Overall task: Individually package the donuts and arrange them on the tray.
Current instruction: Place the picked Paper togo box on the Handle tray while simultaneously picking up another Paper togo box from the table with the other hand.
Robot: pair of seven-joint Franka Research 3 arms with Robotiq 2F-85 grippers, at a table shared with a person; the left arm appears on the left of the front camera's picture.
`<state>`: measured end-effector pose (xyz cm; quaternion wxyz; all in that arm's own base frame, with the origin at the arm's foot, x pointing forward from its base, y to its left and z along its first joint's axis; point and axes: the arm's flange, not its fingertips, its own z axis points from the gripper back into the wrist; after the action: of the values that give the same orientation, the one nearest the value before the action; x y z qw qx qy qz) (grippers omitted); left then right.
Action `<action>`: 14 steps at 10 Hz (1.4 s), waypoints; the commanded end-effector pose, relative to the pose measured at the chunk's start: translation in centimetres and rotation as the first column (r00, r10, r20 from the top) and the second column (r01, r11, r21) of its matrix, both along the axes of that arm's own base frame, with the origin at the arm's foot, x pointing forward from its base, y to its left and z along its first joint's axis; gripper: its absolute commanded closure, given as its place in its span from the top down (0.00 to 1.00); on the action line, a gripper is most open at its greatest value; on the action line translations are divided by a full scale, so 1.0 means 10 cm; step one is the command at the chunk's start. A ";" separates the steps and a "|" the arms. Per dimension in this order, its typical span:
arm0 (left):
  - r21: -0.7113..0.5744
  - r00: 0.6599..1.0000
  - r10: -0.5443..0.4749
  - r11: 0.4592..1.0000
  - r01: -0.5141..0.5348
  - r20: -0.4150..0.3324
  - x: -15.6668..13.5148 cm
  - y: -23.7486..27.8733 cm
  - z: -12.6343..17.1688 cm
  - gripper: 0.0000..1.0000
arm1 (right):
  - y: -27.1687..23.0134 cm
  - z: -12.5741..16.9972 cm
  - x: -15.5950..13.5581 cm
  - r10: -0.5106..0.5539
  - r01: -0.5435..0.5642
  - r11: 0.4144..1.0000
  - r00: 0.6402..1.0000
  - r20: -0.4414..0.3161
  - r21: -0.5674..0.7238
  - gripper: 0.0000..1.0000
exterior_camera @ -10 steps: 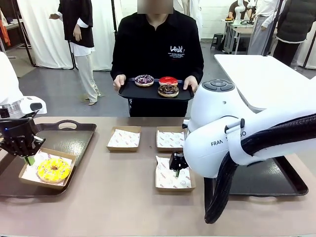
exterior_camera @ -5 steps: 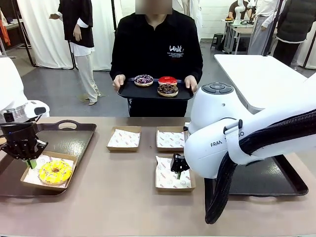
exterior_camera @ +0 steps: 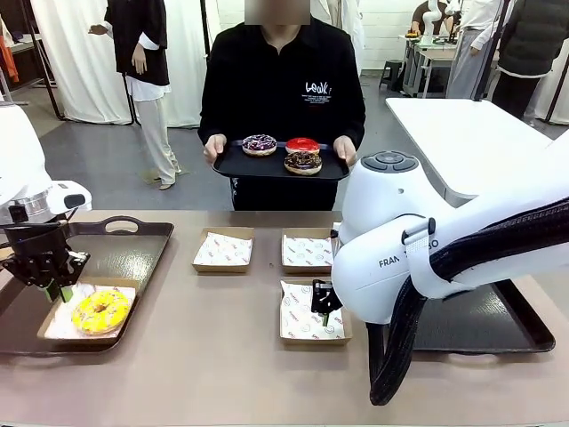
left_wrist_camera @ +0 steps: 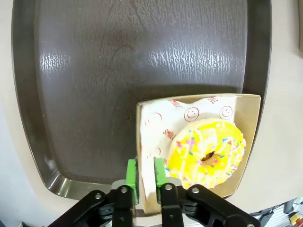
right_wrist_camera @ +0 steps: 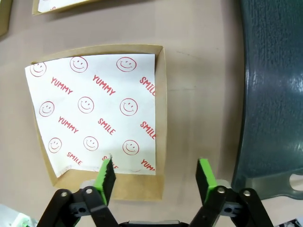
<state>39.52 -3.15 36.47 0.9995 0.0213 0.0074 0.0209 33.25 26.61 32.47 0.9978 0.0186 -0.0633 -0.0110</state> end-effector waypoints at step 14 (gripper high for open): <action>-0.376 0.998 -0.069 0.925 0.060 -0.012 -0.02 0.21 0.23 1.00 | 0.01 0.09 -0.11 -0.053 0.054 0.997 0.998 -0.028 0.056 0.00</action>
<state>39.60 -2.56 37.19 0.9980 -0.0624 0.0044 0.0022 33.59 26.77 31.92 0.9967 0.0322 -0.0634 -0.0398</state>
